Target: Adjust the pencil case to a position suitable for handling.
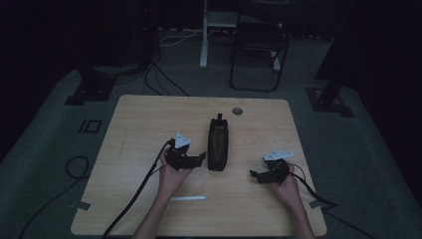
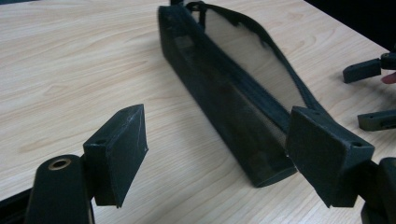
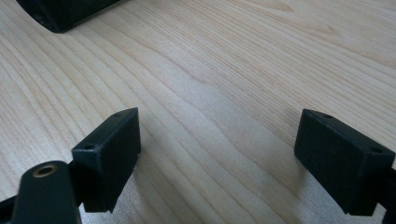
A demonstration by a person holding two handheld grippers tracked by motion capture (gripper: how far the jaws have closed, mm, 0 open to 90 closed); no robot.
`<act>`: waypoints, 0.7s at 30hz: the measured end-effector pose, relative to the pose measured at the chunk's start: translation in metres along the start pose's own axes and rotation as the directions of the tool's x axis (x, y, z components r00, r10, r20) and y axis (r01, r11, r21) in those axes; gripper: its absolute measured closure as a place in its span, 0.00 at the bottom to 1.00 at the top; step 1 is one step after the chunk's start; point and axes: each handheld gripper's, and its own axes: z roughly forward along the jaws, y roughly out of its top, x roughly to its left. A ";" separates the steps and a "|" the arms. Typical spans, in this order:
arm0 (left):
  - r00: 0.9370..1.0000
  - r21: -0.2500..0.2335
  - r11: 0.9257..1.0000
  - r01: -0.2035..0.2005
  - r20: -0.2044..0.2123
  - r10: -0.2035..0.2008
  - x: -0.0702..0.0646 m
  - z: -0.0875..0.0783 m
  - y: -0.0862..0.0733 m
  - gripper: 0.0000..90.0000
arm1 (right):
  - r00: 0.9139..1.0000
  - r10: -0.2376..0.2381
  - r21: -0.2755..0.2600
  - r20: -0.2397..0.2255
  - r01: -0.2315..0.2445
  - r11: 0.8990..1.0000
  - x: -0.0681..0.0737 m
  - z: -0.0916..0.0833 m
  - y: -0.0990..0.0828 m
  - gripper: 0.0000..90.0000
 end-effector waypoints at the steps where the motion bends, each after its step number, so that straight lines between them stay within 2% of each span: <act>1: 1.000 -0.005 1.000 -0.002 0.008 0.002 -0.002 0.001 0.001 0.24 | 1.000 0.000 0.000 0.000 0.000 1.000 0.000 0.000 0.000 0.16; 4: 1.000 -0.018 1.000 0.005 0.021 -0.004 -0.007 0.004 0.002 0.24 | 1.000 0.000 0.000 0.000 0.000 1.000 0.000 0.000 0.000 0.16; 8: 1.000 -0.002 1.000 0.001 0.030 -0.001 -0.014 0.012 0.001 0.24 | 1.000 0.000 0.000 0.000 0.000 1.000 0.000 0.000 0.000 0.16; 11: 1.000 0.007 1.000 -0.023 0.019 0.023 -0.022 0.018 0.003 0.23 | 1.000 0.000 0.000 0.000 0.000 1.000 0.000 0.000 0.000 0.16; 17: 1.000 0.021 1.000 -0.007 0.000 0.007 -0.025 0.027 0.004 0.23 | 1.000 0.000 0.000 0.000 0.000 1.000 0.000 0.000 0.000 0.16; 21: 1.000 0.034 0.999 -0.021 -0.017 0.022 -0.029 0.032 0.004 0.23 | 1.000 0.000 0.000 0.000 0.000 1.000 0.000 0.000 0.000 0.16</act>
